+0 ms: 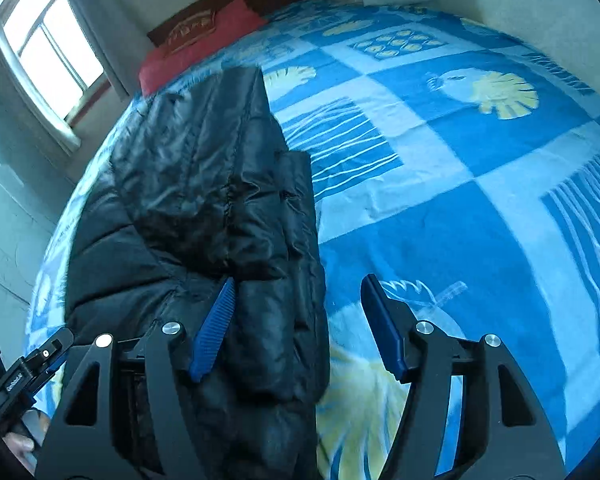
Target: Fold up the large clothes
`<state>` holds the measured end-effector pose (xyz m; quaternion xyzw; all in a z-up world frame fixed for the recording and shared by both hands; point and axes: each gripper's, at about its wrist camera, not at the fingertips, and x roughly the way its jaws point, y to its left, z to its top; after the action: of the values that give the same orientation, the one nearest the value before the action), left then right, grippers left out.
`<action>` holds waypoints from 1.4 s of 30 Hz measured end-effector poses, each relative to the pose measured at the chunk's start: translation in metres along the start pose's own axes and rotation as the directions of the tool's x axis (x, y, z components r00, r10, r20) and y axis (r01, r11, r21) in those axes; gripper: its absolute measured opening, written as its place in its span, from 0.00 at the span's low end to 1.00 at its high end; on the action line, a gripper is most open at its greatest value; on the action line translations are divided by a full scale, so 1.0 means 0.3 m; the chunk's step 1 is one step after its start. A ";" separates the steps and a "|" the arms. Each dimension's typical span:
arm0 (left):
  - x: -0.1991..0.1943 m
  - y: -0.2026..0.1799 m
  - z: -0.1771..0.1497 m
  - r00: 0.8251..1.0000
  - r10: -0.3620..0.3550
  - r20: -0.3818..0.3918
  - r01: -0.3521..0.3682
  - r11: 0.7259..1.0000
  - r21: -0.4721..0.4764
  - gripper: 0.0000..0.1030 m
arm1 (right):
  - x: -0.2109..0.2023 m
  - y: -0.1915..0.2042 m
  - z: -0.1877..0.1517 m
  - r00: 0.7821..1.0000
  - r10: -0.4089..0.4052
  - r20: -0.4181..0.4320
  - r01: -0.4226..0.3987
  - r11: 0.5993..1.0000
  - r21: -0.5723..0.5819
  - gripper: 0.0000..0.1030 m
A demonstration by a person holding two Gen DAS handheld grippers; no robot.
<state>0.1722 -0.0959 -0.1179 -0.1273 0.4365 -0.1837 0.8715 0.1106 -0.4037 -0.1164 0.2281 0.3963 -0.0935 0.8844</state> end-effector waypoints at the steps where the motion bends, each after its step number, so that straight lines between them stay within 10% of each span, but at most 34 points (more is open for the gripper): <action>1: -0.021 -0.004 -0.003 1.000 -0.003 0.016 0.003 1.000 0.006 0.59 | -0.031 0.006 -0.003 1.000 -0.016 0.023 0.016 1.000 -0.010 0.61; 4: -0.088 -0.013 -0.006 0.997 -0.041 0.058 0.041 0.999 0.008 0.59 | -0.141 0.040 -0.020 0.995 -0.022 0.102 0.026 0.999 -0.035 0.59; 9: -0.086 -0.035 -0.026 0.994 -0.108 0.028 0.108 0.994 0.006 0.59 | -0.213 0.125 -0.078 0.991 0.104 0.089 -0.094 0.989 -0.113 0.25; 17: 0.034 -0.052 -0.069 0.995 -0.075 -0.067 0.076 0.997 0.017 0.58 | -0.027 0.101 -0.190 0.997 0.038 -0.067 -0.048 0.987 -0.154 0.24; 26: 0.021 -0.055 -0.060 0.995 -0.059 -0.082 0.061 0.998 0.029 0.57 | -0.054 0.106 -0.186 0.998 0.024 -0.063 -0.033 0.990 -0.141 0.25; 31: -0.082 -0.071 0.036 0.994 -0.107 0.035 0.105 0.994 0.032 0.58 | -0.158 0.125 -0.059 0.997 0.064 0.050 -0.057 0.991 -0.117 0.32; 42: 0.173 -0.100 0.114 0.998 -0.032 -0.057 0.036 0.997 0.068 0.58 | 0.140 0.156 0.008 0.999 0.052 -0.010 -0.053 0.984 -0.168 0.30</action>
<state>0.2222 -0.1432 -0.1232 -0.0996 0.4518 -0.2169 0.8596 0.1566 -0.3630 -0.1308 0.1632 0.3992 -0.0355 0.9015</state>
